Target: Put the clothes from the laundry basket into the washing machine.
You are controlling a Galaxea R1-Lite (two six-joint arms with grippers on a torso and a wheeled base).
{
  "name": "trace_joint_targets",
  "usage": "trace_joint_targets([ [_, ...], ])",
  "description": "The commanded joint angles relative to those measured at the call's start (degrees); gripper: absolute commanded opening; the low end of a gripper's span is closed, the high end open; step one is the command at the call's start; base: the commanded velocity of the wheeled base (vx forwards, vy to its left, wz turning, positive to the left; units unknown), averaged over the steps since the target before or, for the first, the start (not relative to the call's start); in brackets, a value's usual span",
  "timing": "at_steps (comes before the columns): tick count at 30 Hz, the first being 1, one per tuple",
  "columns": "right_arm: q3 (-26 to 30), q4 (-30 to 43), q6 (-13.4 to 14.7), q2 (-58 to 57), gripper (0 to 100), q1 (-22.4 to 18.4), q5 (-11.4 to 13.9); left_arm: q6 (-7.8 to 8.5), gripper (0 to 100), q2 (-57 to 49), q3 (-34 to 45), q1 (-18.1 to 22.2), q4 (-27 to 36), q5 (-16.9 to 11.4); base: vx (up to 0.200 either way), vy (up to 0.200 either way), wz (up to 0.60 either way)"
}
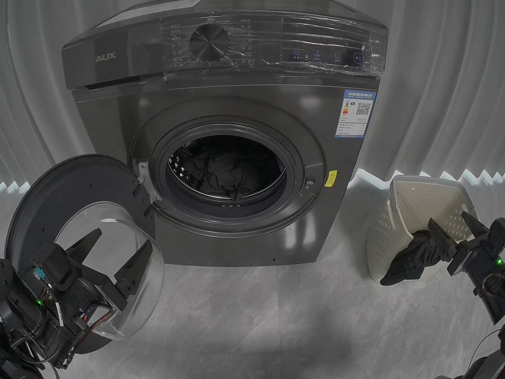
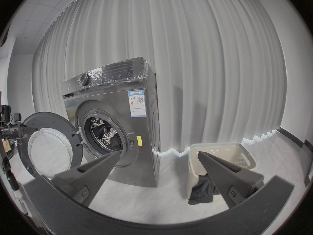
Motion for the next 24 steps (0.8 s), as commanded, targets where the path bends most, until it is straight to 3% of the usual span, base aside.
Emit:
trace_joint_targets([
  [1, 1.0, 4.2, -1.3, -6.5, 100, -1.6, 0.2, -0.01, 100, -1.1, 0.9, 0.3, 0.6, 0.2, -0.200, 0.000, 0.00],
  [3, 1.0, 5.3, -1.3, -7.8, 100, -1.8, 0.1, -0.10, 100, -3.2, 0.9, 0.3, 0.6, 0.3, -0.200, 0.000, 0.00],
  [7, 1.0, 20.8, -1.2, -22.2, 100, -2.4, -0.1, -0.19, 100, -10.1, 1.0, 1.7, 3.8, 0.7, -0.200, 0.000, 0.00],
  [9, 1.0, 27.7, -1.2, -27.8, 100, -3.8, 0.0, -0.19, 100, -14.5, 1.0, 2.0, 8.9, 0.6, -0.100, 0.000, 0.00],
  [11, 1.0, 35.8, -1.3, -35.5, 100, -6.6, 0.1, -0.80, 100, -22.7, 0.9, 2.3, 19.8, 0.5, 0.000, 0.000, 0.00],
  [12, 1.0, 36.1, -1.3, -35.9, 100, -6.7, 0.1, -0.80, 100, -22.7, 0.9, 2.3, 19.8, 0.5, 0.000, 0.000, 0.00],
  [13, 1.0, 41.7, -1.3, -41.0, 100, -7.3, 0.1, -1.33, 100, -27.4, 1.0, 3.9, 27.3, 0.5, 0.000, 0.000, 0.00],
  [15, 0.7, 46.9, -1.3, -45.5, 100, -7.3, 0.1, -2.39, 100, -31.5, 1.0, 6.1, 33.1, 0.5, 0.000, 0.000, 0.00],
  [20, 1.0, 52.0, -1.2, -50.9, 100, -9.0, 0.7, -3.09, 100, -43.8, 1.0, 8.2, 45.6, -0.2, 0.000, 0.000, 0.00],
  [24, 1.0, 55.0, -1.3, -54.2, 100, -10.5, 0.9, -3.09, 100, -49.0, 1.0, 10.2, 53.4, -0.7, 0.000, -0.200, 0.00],
])
